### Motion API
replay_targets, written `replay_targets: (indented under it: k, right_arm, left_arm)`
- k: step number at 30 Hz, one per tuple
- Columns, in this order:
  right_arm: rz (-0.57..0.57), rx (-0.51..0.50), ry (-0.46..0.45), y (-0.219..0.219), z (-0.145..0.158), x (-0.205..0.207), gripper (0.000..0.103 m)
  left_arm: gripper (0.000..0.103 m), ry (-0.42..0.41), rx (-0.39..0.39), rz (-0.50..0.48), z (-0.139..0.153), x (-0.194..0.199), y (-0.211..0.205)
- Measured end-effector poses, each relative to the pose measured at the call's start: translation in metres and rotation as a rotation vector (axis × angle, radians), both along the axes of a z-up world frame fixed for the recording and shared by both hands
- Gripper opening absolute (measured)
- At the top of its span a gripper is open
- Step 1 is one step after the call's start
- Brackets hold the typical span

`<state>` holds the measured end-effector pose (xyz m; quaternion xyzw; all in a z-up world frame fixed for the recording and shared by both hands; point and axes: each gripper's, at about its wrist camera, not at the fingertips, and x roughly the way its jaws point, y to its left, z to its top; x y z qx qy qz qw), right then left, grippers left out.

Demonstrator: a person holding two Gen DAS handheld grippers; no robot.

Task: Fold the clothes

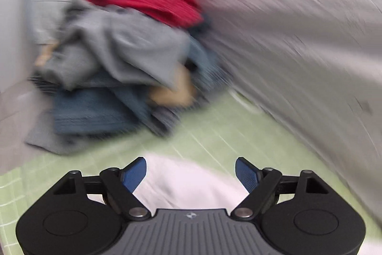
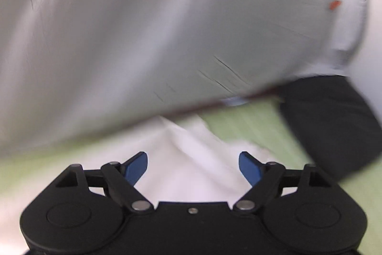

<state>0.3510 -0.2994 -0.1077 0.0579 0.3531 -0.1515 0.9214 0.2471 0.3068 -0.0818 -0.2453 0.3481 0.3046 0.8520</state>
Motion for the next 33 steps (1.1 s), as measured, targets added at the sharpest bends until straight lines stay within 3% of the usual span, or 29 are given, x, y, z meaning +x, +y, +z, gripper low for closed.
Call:
replay_targets:
  k: [3, 8, 13, 16, 18, 19, 21, 24, 27, 33]
  right_arm:
    - [-0.136, 0.036, 0.066, -0.026, -0.023, -0.035, 0.084]
    - [-0.334, 0.168, 0.055, -0.063, -0.044, -0.073, 0.084]
    - [-0.37, 0.307, 0.037, -0.074, -0.07, -0.069, 0.082]
    - [-0.355, 0.368, 0.016, -0.069, -0.077, -0.06, 0.065]
    - [-0.342, 0.413, 0.008, -0.065, -0.08, -0.056, 0.036]
    - [-0.344, 0.43, 0.0, -0.065, -0.08, -0.057, 0.034]
    - [-0.34, 0.474, -0.039, -0.068, -0.076, -0.067, 0.009]
    - [-0.369, 0.54, -0.121, -0.078, -0.061, -0.094, 0.005]
    - [-0.398, 0.471, -0.156, -0.078, -0.039, -0.127, 0.005]
    - [-0.449, 0.361, -0.005, -0.084, -0.04, -0.166, 0.012]
  left_arm:
    - [0.082, 0.049, 0.012, -0.129, -0.006, 0.007, -0.029]
    - [0.082, 0.101, -0.043, -0.328, -0.031, 0.024, -0.094]
    - [0.082, 0.152, -0.078, -0.533, -0.056, 0.035, -0.157]
    - [0.082, 0.192, -0.092, -0.589, -0.071, 0.03, -0.179]
    - [0.082, 0.214, -0.111, -0.593, -0.077, 0.022, -0.181]
    - [0.082, 0.224, -0.115, -0.583, -0.081, 0.015, -0.178]
    - [0.082, 0.241, -0.123, -0.554, -0.084, 0.003, -0.171]
    - [0.082, 0.226, -0.152, -0.5, -0.079, -0.018, -0.156]
    - [0.082, 0.18, -0.178, -0.419, -0.068, -0.043, -0.135]
    - [0.082, 0.135, -0.189, -0.332, -0.062, -0.093, -0.099]
